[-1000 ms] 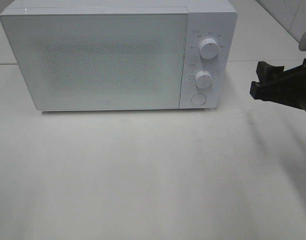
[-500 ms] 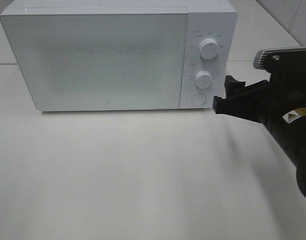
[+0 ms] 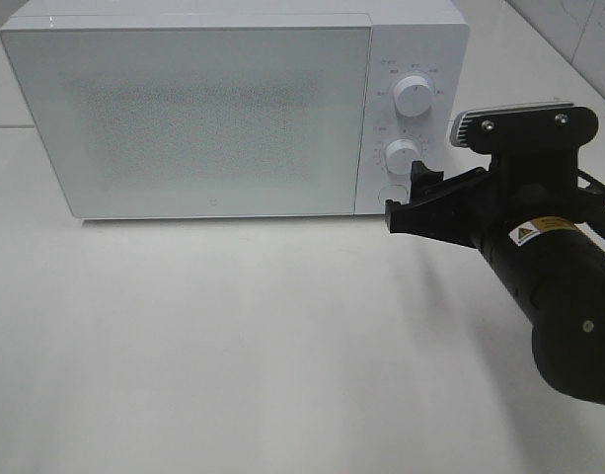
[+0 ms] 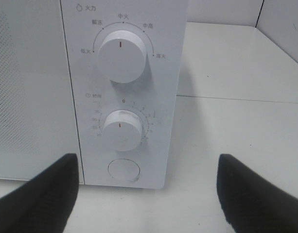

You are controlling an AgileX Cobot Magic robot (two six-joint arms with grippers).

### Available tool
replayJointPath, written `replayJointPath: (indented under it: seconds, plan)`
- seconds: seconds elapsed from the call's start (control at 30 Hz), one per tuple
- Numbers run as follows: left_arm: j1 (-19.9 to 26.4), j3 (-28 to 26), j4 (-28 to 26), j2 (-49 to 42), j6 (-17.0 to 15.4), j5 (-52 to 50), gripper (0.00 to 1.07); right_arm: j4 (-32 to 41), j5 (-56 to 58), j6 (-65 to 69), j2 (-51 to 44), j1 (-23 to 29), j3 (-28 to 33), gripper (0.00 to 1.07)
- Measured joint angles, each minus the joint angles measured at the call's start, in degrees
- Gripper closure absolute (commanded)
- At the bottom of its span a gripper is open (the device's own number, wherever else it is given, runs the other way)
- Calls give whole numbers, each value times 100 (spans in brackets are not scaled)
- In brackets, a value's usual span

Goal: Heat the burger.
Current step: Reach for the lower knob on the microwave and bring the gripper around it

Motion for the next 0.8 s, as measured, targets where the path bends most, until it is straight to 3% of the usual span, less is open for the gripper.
replayJointPath:
  seconds: [0.37,0.53,0.63,0.7,0.8]
  plan:
    - [0,0,0,0,6,0,8,0,11,430,0,0,0,37]
    - [0,0,0,0,6,0,8,0,17,1948,0,0,0,48]
    - [0,0,0,0,6,0,8,0,17,2194,0,0,0,50]
    - [0,0,0,0,6,0,8,0,34,3128,0,0,0,60]
    - [0,0,0,0,6,0,8,0,46,3409,0,0,0,63]
